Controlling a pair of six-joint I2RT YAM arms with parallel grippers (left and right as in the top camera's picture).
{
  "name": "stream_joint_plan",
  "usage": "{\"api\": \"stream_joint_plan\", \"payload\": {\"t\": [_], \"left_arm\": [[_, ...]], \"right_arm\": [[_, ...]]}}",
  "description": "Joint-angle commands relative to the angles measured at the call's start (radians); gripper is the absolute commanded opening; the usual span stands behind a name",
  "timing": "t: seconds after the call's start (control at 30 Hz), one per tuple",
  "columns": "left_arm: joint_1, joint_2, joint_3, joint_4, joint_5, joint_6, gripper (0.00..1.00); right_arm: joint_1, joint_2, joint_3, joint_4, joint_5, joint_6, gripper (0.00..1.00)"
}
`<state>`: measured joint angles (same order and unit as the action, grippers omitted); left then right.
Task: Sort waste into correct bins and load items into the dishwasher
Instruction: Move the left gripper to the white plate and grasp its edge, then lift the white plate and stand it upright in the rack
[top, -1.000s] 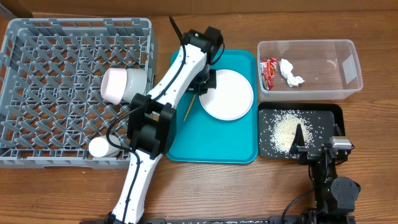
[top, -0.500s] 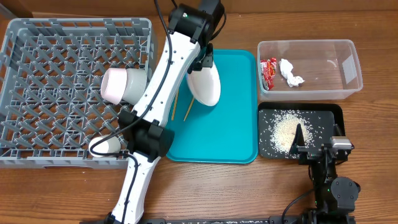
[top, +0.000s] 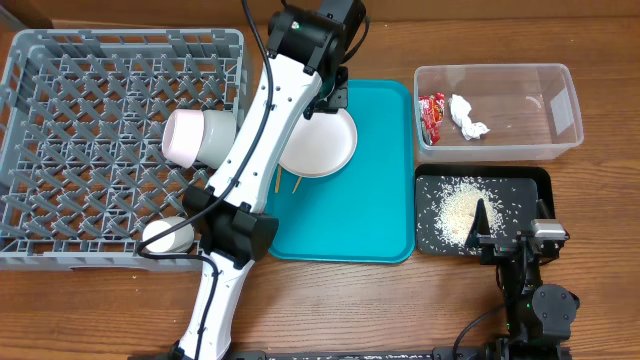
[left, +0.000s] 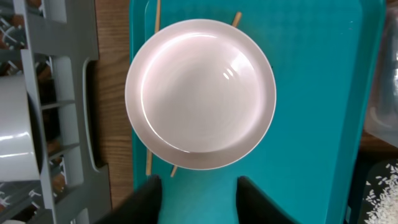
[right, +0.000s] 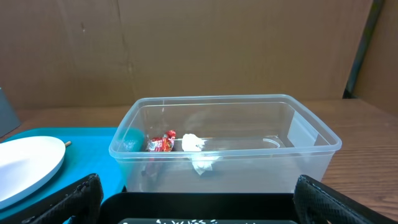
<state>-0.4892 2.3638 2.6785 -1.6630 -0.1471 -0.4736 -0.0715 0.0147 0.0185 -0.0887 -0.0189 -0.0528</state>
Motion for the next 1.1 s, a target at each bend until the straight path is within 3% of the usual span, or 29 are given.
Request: {"api": "stream_joint_plan", "payload": {"t": [0.0,0.17,0.37,0.57,0.9,0.97,1.03,1.07], "left_arm": [[0.007,-0.013,-0.074,0.027,-0.026,-0.032,0.62],[0.034,-0.013,-0.258,0.088,-0.090,-0.172,0.75],[0.062,-0.013,-0.464,0.164,-0.009,-0.211,0.57],[0.062,-0.013,-0.575,0.172,0.021,-0.277,0.52],[0.061,-0.013,-0.737,0.233,0.095,-0.373,0.53],[0.064,-0.013,-0.774,0.281,0.106,-0.372,0.48],[0.064,-0.013,-0.782,0.309,0.123,-0.368,0.31],[0.063,-0.013,-0.781,0.317,0.122,-0.368,0.28]], "right_arm": [[-0.003,-0.012,-0.011,0.008,-0.002,0.000,1.00],[-0.003,-0.012,-0.011,0.008,-0.002,0.000,1.00],[-0.003,-0.012,-0.011,0.008,-0.002,0.000,1.00],[-0.003,-0.012,-0.011,0.008,-0.002,0.000,1.00],[-0.003,-0.012,-0.011,0.008,-0.002,0.000,1.00],[-0.003,-0.012,-0.011,0.008,-0.002,0.000,1.00],[-0.003,-0.012,-0.011,0.008,-0.002,0.000,1.00],[-0.003,-0.012,-0.011,0.008,-0.002,0.000,1.00]]}}
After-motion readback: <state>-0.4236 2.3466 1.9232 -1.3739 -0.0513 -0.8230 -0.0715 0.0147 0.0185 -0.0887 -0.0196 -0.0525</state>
